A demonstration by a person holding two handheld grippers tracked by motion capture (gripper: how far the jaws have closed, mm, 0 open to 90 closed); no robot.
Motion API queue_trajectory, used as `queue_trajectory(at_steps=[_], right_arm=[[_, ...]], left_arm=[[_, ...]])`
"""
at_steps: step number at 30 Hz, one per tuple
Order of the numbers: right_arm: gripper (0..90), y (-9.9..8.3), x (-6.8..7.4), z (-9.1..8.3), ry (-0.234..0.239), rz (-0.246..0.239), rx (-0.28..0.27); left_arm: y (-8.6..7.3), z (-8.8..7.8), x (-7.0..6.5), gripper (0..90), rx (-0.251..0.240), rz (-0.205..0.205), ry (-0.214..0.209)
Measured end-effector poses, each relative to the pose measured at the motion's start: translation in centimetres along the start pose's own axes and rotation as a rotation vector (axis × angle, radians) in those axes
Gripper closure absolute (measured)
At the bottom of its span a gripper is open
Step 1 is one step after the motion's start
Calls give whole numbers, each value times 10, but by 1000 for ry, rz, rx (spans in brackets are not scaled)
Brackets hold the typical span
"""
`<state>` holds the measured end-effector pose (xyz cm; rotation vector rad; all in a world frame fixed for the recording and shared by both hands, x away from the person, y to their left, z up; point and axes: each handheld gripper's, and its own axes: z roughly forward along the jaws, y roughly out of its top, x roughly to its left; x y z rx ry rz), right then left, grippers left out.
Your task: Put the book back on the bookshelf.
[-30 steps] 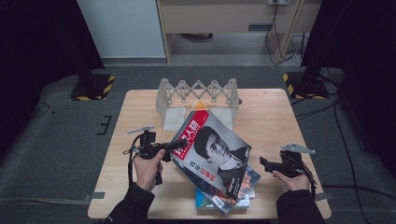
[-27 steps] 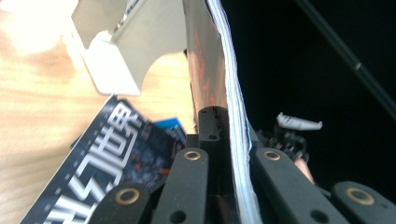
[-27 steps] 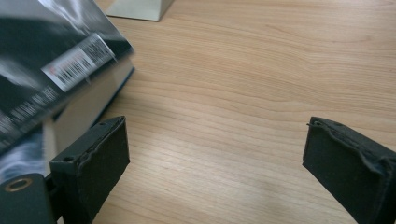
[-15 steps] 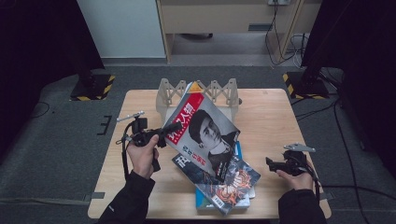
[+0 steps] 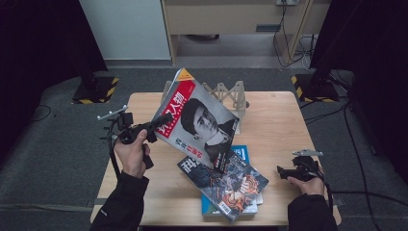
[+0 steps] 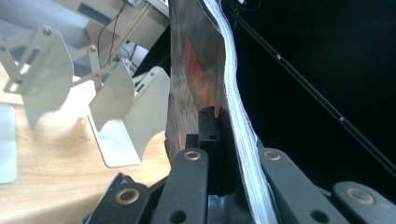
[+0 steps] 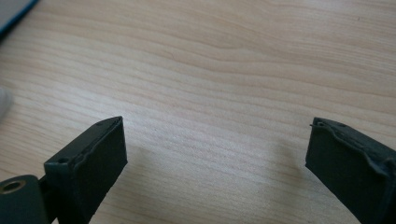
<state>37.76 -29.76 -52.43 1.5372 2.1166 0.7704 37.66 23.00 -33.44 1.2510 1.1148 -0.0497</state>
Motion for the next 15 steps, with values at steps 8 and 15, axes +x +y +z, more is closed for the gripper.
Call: queue_trajectory(at_steps=[8, 15], right_arm=[[52, -2, 0, 5, 8, -26, 17], [50, -3, 0, 7, 18, -27, 1]], left_arm=[[11, -13, 4, 858, -44, 21, 33], [22, -27, 8, 858, -77, 28, 50]])
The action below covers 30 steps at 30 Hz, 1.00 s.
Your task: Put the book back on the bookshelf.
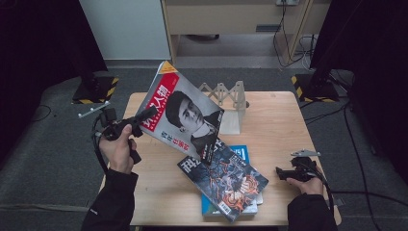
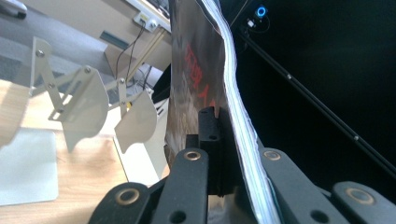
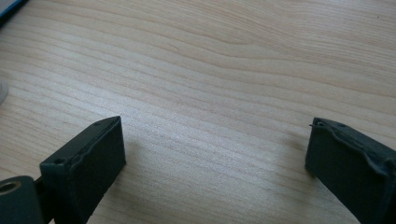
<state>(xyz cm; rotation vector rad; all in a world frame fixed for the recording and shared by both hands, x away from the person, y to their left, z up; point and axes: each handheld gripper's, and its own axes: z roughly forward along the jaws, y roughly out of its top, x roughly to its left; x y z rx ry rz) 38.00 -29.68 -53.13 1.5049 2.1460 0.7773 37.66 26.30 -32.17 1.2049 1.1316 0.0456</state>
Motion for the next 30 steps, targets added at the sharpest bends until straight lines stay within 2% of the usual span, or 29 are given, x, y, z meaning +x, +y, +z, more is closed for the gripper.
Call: queue_trajectory(at_steps=[3, 8, 9, 10, 18, 30], right_arm=[[42, -4, -1, 1, 16, 10, -29], [36, -5, 0, 1, 13, 17, -40], [26, -8, 0, 2, 13, 15, -71], [25, -9, 0, 2, 15, 14, -79], [25, -9, 0, 2, 10, 18, -83], [25, -9, 0, 2, 9, 18, -83]], left_arm=[[7, -8, 0, 858, -24, 5, 6], [13, -19, 1, 858, -46, 21, 27], [16, -24, 1, 858, -55, 28, 39], [17, -27, 2, 858, -58, 31, 44], [25, -42, 8, 858, -81, 49, 89], [38, -58, 7, 858, -105, 106, 160]])
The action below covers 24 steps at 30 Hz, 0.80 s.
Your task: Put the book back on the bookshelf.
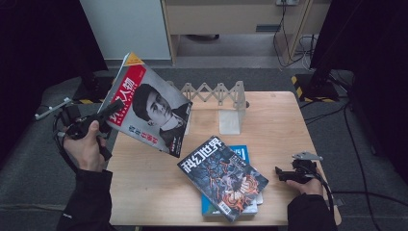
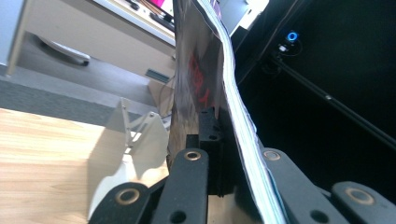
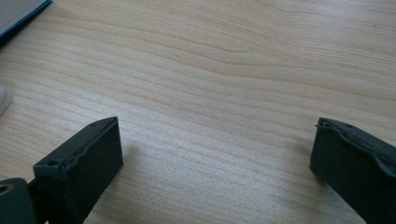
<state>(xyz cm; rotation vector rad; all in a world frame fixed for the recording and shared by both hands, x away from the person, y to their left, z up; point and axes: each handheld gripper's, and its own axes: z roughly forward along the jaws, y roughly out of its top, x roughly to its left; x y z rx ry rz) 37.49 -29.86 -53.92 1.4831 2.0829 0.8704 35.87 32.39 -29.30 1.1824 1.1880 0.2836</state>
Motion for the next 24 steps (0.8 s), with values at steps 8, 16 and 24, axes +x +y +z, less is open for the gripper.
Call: queue_trajectory(at_steps=[8, 16, 24], right_arm=[[24, 0, 0, 0, -2, 0, -2], [24, 0, 0, 0, -2, 0, -2], [24, 0, 0, 0, -2, 0, -2]], left_arm=[[5, 5, 4, 859, -10, 39, 67], [9, 27, 10, 859, -6, 57, 123], [10, 45, 12, 859, 4, 81, 164]])
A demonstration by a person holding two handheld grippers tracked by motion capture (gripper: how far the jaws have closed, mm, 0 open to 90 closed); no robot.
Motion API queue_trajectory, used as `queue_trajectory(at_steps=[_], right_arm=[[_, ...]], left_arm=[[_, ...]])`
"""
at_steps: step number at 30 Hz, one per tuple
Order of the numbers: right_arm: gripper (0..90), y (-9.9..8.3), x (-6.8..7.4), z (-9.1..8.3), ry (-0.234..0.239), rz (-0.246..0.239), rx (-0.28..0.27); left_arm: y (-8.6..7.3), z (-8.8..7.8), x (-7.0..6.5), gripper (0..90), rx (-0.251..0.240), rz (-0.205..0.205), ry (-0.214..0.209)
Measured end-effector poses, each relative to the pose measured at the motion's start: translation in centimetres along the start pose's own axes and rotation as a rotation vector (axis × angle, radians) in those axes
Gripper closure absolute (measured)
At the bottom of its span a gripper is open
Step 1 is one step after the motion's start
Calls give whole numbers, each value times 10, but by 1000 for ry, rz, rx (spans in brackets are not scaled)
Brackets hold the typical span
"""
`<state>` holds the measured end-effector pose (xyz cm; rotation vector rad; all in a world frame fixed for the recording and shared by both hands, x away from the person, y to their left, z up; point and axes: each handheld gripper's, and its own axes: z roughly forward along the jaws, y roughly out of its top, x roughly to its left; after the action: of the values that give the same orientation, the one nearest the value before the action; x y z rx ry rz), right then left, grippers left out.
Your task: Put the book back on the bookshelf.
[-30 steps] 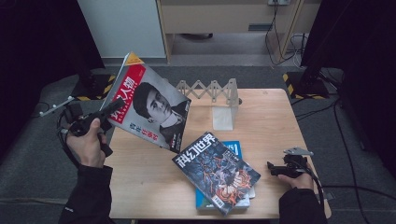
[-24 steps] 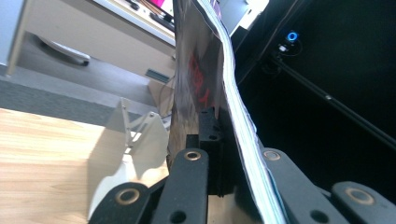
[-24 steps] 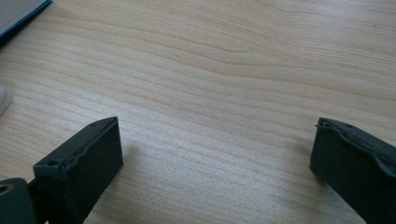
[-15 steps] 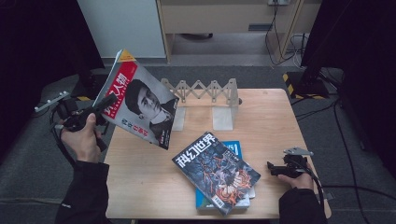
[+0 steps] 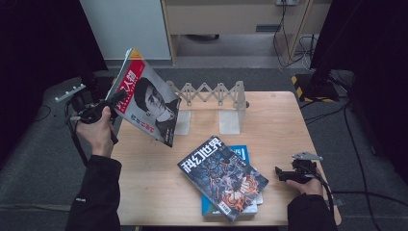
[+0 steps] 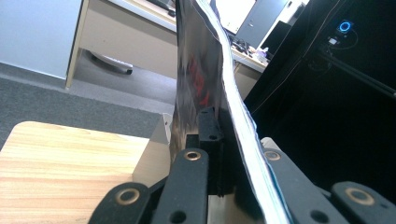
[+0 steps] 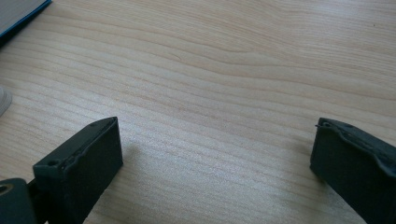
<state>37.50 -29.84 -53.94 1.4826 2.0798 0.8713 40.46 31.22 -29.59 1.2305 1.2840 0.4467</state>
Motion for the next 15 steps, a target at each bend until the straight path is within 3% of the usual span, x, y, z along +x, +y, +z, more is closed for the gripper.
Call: queue_trajectory(at_steps=[15], right_arm=[[23, 0, 0, 0, 0, 0, 0]], left_arm=[[-8, 32, -6, 859, 27, 54, 48]])
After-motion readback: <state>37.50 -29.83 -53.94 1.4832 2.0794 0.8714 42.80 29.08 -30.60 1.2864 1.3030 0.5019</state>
